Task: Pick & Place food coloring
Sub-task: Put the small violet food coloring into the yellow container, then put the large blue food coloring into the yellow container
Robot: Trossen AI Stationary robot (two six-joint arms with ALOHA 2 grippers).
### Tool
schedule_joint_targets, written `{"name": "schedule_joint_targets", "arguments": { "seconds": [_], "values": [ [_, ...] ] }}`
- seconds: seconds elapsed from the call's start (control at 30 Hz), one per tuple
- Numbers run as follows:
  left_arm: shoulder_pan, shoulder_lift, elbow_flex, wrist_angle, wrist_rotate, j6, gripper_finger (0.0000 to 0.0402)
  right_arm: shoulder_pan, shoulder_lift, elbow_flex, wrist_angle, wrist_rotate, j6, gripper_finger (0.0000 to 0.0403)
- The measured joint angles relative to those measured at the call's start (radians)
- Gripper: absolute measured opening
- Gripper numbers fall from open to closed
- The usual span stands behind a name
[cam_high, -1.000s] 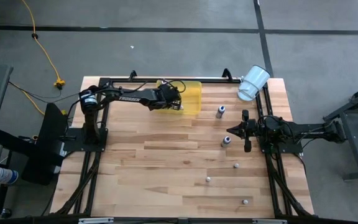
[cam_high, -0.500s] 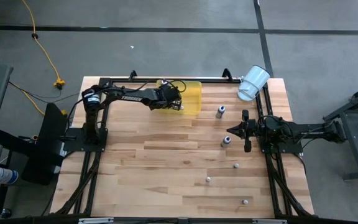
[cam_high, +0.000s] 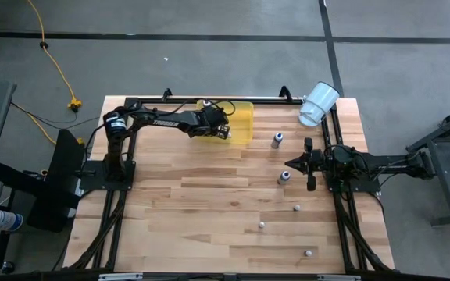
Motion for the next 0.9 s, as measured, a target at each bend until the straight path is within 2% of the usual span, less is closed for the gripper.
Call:
{"name": "schedule_joint_targets", "arguments": {
  "seconds": [0.2, 0.33, 0.9],
  "values": [
    [0.0, 0.003, -0.002, 0.0, 0.015, 0.046, 0.0128, 0.0, 0.0, 0.0, 0.0, 0.0, 0.0, 0.0],
    [0.0, 0.001, -0.002, 0.0, 0.014, 0.052, 0.0155, 0.0, 0.0, 0.0, 0.0, 0.0, 0.0, 0.0],
    [0.0, -0.005, 0.09, -0.01, 0.039, 0.196, 0.0162, 0.0, 0.0, 0.0, 0.0, 0.0, 0.0, 0.0]
  ]
}}
